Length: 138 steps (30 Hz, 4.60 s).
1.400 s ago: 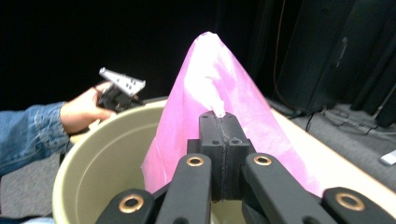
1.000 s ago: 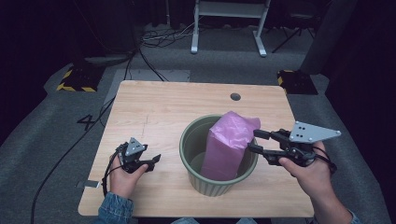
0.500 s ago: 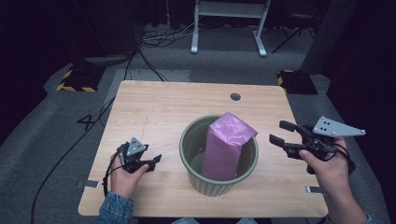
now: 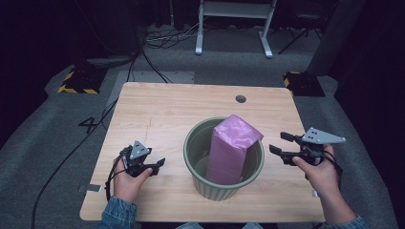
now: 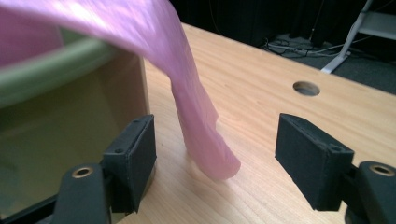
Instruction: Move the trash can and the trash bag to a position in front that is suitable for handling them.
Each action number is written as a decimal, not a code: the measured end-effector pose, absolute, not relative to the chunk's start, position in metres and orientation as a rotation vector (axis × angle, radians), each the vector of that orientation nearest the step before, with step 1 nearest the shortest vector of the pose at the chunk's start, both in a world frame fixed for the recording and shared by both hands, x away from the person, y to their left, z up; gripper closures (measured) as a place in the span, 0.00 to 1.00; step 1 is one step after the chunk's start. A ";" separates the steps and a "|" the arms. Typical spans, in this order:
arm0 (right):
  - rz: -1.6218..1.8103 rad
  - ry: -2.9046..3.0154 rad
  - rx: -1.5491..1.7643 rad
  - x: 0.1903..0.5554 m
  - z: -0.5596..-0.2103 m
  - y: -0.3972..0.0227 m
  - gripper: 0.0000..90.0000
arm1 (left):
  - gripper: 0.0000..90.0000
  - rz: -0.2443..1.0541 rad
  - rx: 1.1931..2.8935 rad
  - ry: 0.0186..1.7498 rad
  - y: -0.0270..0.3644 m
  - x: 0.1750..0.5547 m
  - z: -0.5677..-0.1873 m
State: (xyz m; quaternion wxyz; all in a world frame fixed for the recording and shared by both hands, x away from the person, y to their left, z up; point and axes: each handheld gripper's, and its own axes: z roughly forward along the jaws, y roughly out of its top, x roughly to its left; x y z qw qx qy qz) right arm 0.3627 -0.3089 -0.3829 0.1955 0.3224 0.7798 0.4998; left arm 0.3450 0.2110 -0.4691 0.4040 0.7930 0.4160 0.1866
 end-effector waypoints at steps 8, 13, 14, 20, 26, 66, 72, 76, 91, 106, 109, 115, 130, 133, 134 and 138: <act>1.379 2.217 0.929 0.382 -0.417 -0.298 0.31 | 0.36 0.476 1.999 1.057 0.213 0.344 -0.469; 1.395 2.239 0.928 0.389 -0.430 -0.289 0.30 | 0.36 0.478 2.005 1.062 0.216 0.342 -0.471; 1.395 2.242 0.929 0.391 -0.433 -0.287 0.30 | 0.36 0.473 2.002 1.068 0.216 0.342 -0.471; 1.416 2.265 0.925 0.403 -0.445 -0.275 0.39 | 0.36 0.481 1.996 1.093 0.223 0.335 -0.473; 1.458 2.312 0.823 0.407 -0.443 -0.269 0.97 | 0.36 0.492 1.992 1.096 0.228 0.332 -0.470; 1.531 2.080 0.526 0.381 -0.295 -0.253 1.00 | 0.35 0.532 1.951 0.812 0.188 0.322 -0.376; 1.518 2.077 0.523 0.382 -0.291 -0.251 1.00 | 0.35 0.539 1.943 0.719 0.172 0.314 -0.353; 1.505 2.076 0.530 0.382 -0.291 -0.250 1.00 | 0.35 0.543 1.947 0.690 0.164 0.312 -0.344; 1.464 2.072 0.531 0.382 -0.289 -0.247 1.00 | 0.34 0.506 1.945 0.564 0.126 0.304 -0.323; 1.452 2.066 0.536 0.384 -0.287 -0.244 1.00 | 0.31 0.405 1.951 0.416 0.093 0.299 -0.318; 1.449 2.062 0.537 0.384 -0.285 -0.243 1.00 | 0.30 0.405 1.946 0.405 0.091 0.298 -0.317; 1.467 2.058 0.529 0.383 -0.285 -0.238 1.00 | 0.28 0.401 1.947 0.418 0.088 0.300 -0.317; 1.598 2.102 0.412 0.363 -0.283 -0.211 1.00 | 0.56 0.429 1.991 0.461 0.083 0.308 -0.321; 1.634 2.108 0.398 0.358 -0.282 -0.209 1.00 | 0.84 0.421 2.039 0.451 0.082 0.308 -0.322; 1.640 2.108 0.394 0.357 -0.282 -0.209 1.00 | 0.92 0.411 2.050 0.444 0.082 0.308 -0.323; 1.667 2.106 0.378 0.351 -0.281 -0.210 1.00 | 1.00 0.419 2.086 0.445 0.080 0.306 -0.323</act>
